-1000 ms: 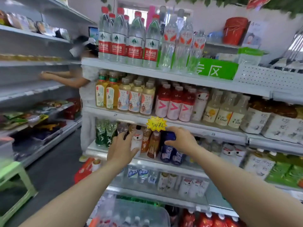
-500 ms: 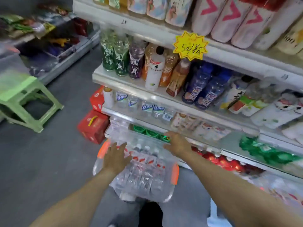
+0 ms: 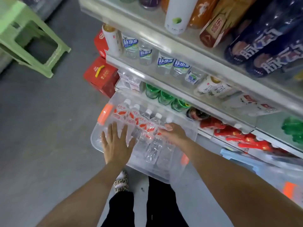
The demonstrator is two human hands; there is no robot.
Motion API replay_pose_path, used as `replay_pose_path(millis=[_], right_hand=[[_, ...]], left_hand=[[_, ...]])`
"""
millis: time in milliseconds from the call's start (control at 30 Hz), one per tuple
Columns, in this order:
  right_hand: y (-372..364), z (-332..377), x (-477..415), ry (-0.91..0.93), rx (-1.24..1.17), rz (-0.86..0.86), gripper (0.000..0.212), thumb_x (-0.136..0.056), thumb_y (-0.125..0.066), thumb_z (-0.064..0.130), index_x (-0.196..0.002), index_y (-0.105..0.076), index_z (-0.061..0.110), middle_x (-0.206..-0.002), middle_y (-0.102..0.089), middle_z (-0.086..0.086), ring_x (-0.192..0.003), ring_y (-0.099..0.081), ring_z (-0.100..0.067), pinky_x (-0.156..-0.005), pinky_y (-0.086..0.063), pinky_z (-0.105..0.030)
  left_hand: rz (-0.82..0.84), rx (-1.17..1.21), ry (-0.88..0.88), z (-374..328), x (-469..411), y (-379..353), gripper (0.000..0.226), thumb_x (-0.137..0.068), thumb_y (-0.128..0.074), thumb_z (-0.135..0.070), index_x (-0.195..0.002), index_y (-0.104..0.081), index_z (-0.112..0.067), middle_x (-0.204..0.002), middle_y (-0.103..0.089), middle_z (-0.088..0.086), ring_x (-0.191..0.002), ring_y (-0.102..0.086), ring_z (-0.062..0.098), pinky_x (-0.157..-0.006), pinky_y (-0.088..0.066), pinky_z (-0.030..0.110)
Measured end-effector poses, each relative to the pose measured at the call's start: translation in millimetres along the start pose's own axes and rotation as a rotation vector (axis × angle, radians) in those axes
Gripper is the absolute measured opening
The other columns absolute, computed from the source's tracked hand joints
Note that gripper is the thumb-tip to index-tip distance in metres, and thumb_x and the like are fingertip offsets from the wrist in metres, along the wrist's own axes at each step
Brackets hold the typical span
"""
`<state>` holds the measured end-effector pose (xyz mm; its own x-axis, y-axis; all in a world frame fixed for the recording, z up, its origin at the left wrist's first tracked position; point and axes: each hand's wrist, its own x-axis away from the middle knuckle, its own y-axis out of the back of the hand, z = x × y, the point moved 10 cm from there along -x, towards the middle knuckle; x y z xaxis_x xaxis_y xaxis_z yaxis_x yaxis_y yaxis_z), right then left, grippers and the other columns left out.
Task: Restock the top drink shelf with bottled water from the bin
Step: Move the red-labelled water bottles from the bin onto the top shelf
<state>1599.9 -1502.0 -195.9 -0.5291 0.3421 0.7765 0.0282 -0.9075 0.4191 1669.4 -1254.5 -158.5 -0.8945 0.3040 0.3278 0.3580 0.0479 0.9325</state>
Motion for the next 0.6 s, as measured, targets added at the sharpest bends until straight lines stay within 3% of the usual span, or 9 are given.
replay_pose_path(millis=[100, 200, 300, 400, 500, 600], right_hand=[[-20.9, 18.3, -18.6, -0.018, -0.164, 0.076, 0.062, -0.083, -0.082, 0.043, -0.135, -0.061, 0.016, -0.131, -0.067, -0.004, -0.102, -0.069, -0.018, -0.093, -0.058, -0.035], [-44.3, 59.0, -26.4, 0.021, -0.231, 0.141, 0.061, -0.086, -0.079, 0.042, -0.138, -0.060, 0.016, -0.137, -0.064, -0.007, -0.087, -0.068, -0.009, -0.072, -0.060, -0.023], [-66.9, 98.6, -31.8, 0.031, -0.247, 0.200, 0.059, -0.090, -0.074, 0.045, -0.138, -0.060, 0.015, -0.135, -0.065, -0.008, -0.101, -0.070, -0.019, -0.074, -0.059, -0.022], [-85.0, 129.0, -38.6, 0.025, -0.276, 0.256, 0.052, -0.090, -0.073, 0.046, -0.128, -0.065, 0.012, -0.120, -0.070, -0.009, -0.092, -0.071, -0.016, -0.060, -0.057, -0.017], [-102.9, 141.2, -49.8, -0.016, -0.247, 0.287, 0.053, -0.091, -0.073, 0.047, -0.122, -0.068, 0.005, -0.118, -0.072, -0.018, -0.105, -0.072, -0.028, -0.089, -0.061, -0.035], [-114.6, 137.8, -62.7, -0.083, -0.127, 0.258, 0.058, -0.087, -0.071, 0.059, -0.118, -0.070, 0.009, -0.114, -0.074, -0.014, -0.107, -0.072, -0.029, -0.098, -0.058, -0.044]], left_hand=[[-0.028, 0.066, 0.052, 6.1, -4.0, 3.0, 0.061, -0.100, -0.030, -0.054, -0.152, -0.039, -0.024, -0.159, -0.031, 0.017, -0.146, -0.029, 0.038, -0.121, -0.015, 0.055], [-0.105, 0.240, 0.132, 28.4, -8.8, 17.3, 0.060, -0.100, -0.023, -0.053, -0.151, -0.038, -0.025, -0.158, -0.033, 0.013, -0.137, -0.037, 0.041, -0.113, -0.029, 0.058], [-0.154, 0.257, 0.192, 61.0, -15.7, 23.6, 0.061, -0.101, -0.018, -0.053, -0.155, -0.030, -0.028, -0.161, -0.028, 0.012, -0.143, -0.030, 0.037, -0.118, -0.020, 0.054], [-0.039, 0.441, 0.277, 87.0, -22.2, 2.7, 0.062, -0.099, -0.011, -0.061, -0.158, -0.013, -0.039, -0.167, -0.012, 0.002, -0.151, -0.017, 0.028, -0.122, -0.010, 0.049], [-0.003, 0.608, 0.289, 92.0, -26.0, -4.5, 0.069, -0.092, -0.009, -0.068, -0.157, -0.011, -0.044, -0.167, -0.011, -0.003, -0.152, -0.012, 0.021, -0.121, -0.006, 0.045], [-0.008, 0.668, 0.298, 91.3, -25.7, -1.0, 0.075, -0.087, -0.006, -0.073, -0.156, -0.013, -0.044, -0.166, -0.014, -0.004, -0.152, -0.012, 0.019, -0.121, -0.005, 0.043]])
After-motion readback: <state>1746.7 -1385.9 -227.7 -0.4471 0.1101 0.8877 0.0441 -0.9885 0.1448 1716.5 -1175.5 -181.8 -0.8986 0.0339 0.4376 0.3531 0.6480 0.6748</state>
